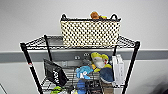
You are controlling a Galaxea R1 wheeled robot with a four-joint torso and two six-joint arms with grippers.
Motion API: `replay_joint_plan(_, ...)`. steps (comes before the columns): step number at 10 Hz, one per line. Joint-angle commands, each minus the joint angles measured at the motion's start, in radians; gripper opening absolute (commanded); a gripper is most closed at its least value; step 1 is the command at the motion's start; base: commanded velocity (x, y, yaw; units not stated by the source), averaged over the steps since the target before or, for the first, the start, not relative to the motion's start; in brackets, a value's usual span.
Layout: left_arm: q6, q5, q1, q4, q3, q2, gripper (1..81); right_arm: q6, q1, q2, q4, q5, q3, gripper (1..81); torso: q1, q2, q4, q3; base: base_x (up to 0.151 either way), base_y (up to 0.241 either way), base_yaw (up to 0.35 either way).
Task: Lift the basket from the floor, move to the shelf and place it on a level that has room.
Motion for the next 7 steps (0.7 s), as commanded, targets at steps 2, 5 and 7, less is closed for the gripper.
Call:
replay_joint_plan(2, 0.034, -0.017, 0.039, 0.048, -0.083, 0.106, 81.1, -0.089, -0.047, 0.067, 0.007, 0.011, -0.083, 81.1, 0.0, 0.0, 0.0, 0.0, 0.0, 0.0, 0.0)
replay_joint_plan(5, 0.034, -0.018, 0.103, 0.1, -0.146, 0.202, 81.1, -0.134, -0.108, 0.17, 0.007, 0.019, -0.205, 81.1, 0.0, 0.0, 0.0, 0.0, 0.0, 0.0, 0.0)
replay_joint_plan(7, 0.035, -0.018, 0.128, 0.11, -0.267, 0.309, 81.1, -0.163, -0.14, 0.238, 0.007, 0.031, -0.272, 81.1, 0.0, 0.0, 0.0, 0.001, 0.0, 0.0, 0.0)
